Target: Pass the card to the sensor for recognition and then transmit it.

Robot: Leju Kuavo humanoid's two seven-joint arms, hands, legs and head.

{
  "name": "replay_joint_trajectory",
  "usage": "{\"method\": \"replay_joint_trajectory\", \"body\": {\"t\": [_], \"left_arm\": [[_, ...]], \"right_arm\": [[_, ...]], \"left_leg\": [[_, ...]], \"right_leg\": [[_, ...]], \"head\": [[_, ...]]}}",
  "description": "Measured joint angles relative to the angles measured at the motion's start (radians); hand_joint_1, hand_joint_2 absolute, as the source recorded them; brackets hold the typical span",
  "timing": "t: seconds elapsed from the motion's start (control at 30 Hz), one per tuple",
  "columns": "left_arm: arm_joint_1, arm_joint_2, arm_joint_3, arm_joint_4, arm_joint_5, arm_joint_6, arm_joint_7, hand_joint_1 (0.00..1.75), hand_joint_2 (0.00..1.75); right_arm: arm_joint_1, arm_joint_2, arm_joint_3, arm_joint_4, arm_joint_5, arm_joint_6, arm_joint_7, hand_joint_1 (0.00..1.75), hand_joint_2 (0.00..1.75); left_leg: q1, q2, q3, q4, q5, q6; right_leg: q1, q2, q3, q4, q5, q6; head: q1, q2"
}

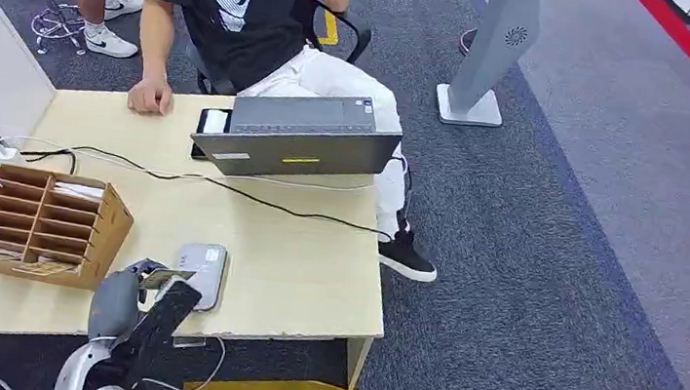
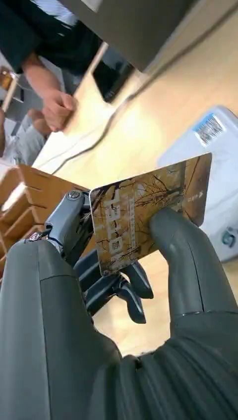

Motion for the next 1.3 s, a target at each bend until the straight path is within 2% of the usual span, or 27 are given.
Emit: {"method": "replay_joint_trajectory", "body": {"t": [0.13, 0.37, 0.5, 0.67, 0.73, 0.87, 1.03, 1.17, 1.3], "left_arm": [[-0.024, -0.016, -0.003, 0.093, -0.02, 0.013, 0.006, 1.75, 1.75], [-0.071, -0.034, -0.01, 0.188, -0.024, 0.02, 0.009, 1.75, 1.75], [-0.114, -0.047, -0.01, 0.301, -0.039, 0.043, 0.013, 1.75, 1.75], [-0.125, -0.055, -0.01, 0.343, -0.036, 0.06, -0.037, 1.75, 1.75], [-0.105, -0.055, -0.01, 0.293, -0.023, 0.053, -0.052, 1.75, 1.75], [-0.034, -0.031, -0.011, 0.063, 0.029, 0.041, -0.06, 1.75, 1.75], [-0.016, 0.024, -0.01, -0.214, 0.04, 0.063, -0.061, 1.75, 1.75], [-0.016, 0.058, -0.009, -0.33, 0.038, 0.072, -0.061, 1.75, 1.75], [-0.016, 0.078, -0.007, -0.379, 0.032, 0.099, -0.061, 1.75, 1.75]], "right_arm": [[-0.003, 0.0, 0.003, 0.0, -0.003, 0.002, 0.0, 0.0, 1.75], [-0.005, 0.0, 0.01, 0.0, -0.005, 0.003, -0.006, 0.0, 1.75], [-0.007, 0.0, 0.014, 0.0, -0.009, 0.004, -0.006, 0.0, 1.75], [-0.008, 0.0, 0.015, 0.0, -0.018, 0.003, -0.005, 0.0, 1.75], [-0.007, 0.0, 0.016, 0.0, -0.026, 0.002, -0.006, 0.0, 1.75], [0.002, 0.0, 0.016, 0.0, -0.038, -0.011, -0.009, 0.0, 1.75], [0.006, 0.0, 0.016, 0.0, -0.043, -0.031, -0.012, 0.0, 1.75], [0.006, 0.002, 0.016, 0.0, -0.043, -0.035, -0.012, 0.0, 1.75], [0.006, 0.003, 0.016, 0.0, -0.044, -0.037, -0.01, 0.0, 1.75]], "left_leg": [[0.0, 0.0, 0.0, 0.0, 0.0, 0.0], [0.0, -0.001, 0.002, 0.0, 0.0, 0.0], [0.0, -0.001, 0.005, -0.001, 0.0, 0.0], [0.0, -0.001, 0.007, -0.001, 0.0, 0.0], [0.0, -0.001, 0.007, 0.0, 0.0, 0.0], [0.0, 0.0, 0.002, 0.0, 0.001, -0.001], [0.0, 0.0, 0.001, 0.0, 0.001, -0.001], [0.0, 0.0, 0.0, 0.0, 0.001, -0.001], [0.0, 0.0, 0.0, 0.0, 0.001, -0.001]], "right_leg": [[0.0, -0.001, 0.0, 0.0, 0.0, 0.0], [0.0, -0.002, 0.004, 0.0, 0.0, 0.0], [0.0, -0.003, 0.007, 0.0, 0.0, 0.0], [0.0, -0.003, 0.009, 0.0, 0.0, 0.0], [0.0, -0.002, 0.008, 0.0, 0.0, 0.0], [0.0, -0.002, 0.003, 0.001, 0.0, 0.0], [0.0, -0.001, 0.002, 0.001, 0.0, 0.0], [0.0, -0.001, 0.001, 0.001, 0.0, 0.0], [0.0, -0.001, 0.001, 0.001, 0.0, 0.0]], "head": [[0.0, 0.0], [0.0, 0.0], [0.0, 0.0], [0.0, 0.0], [0.0, 0.0], [0.0, 0.0], [0.0, 0.0], [0.0, 0.0], [0.0, 0.0]]}}
